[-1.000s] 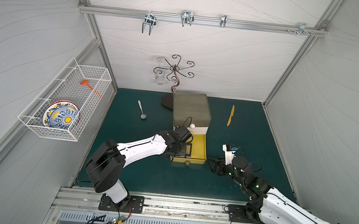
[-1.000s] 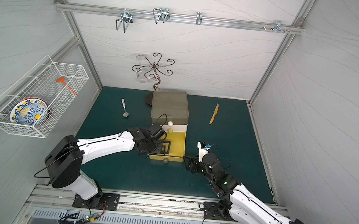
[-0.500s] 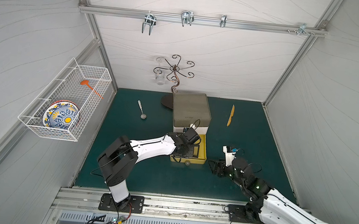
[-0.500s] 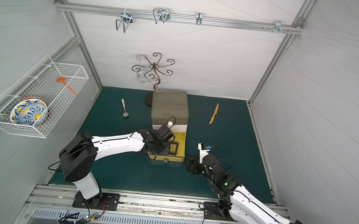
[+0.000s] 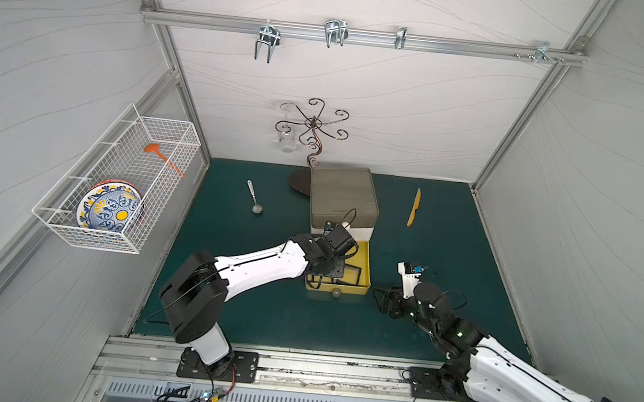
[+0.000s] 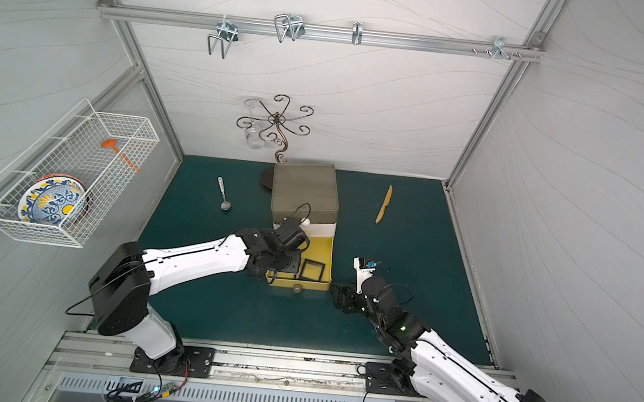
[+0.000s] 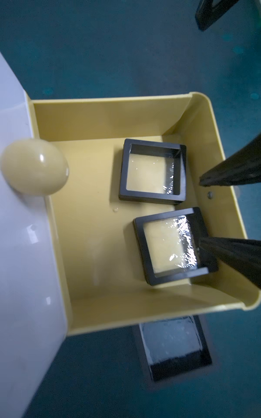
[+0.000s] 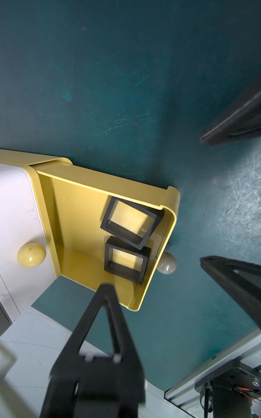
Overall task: Place the brooch boxes into the drawer by color
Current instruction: Pick up the brooch box from the center of the board.
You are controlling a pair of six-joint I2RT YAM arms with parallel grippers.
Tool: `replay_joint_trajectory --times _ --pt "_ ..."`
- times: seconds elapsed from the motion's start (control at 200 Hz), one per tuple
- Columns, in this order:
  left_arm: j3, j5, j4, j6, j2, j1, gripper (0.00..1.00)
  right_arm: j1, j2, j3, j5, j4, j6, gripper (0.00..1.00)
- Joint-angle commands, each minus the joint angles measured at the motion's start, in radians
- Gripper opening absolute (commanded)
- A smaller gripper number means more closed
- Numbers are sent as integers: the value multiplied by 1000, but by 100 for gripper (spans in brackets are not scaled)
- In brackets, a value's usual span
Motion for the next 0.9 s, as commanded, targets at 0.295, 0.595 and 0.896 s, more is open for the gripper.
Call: replay_joint_trajectory --times 0.295,0.595,0.896 --pt "-214 86 -67 41 -219 325 41 -5 63 10 -18 66 -20 82" --pt "-236 90 0 58 -72 354 42 -3 105 39 -20 74 -23 82" --pt "-258 105 52 65 21 361 38 -5 56 26 0 25 -27 83"
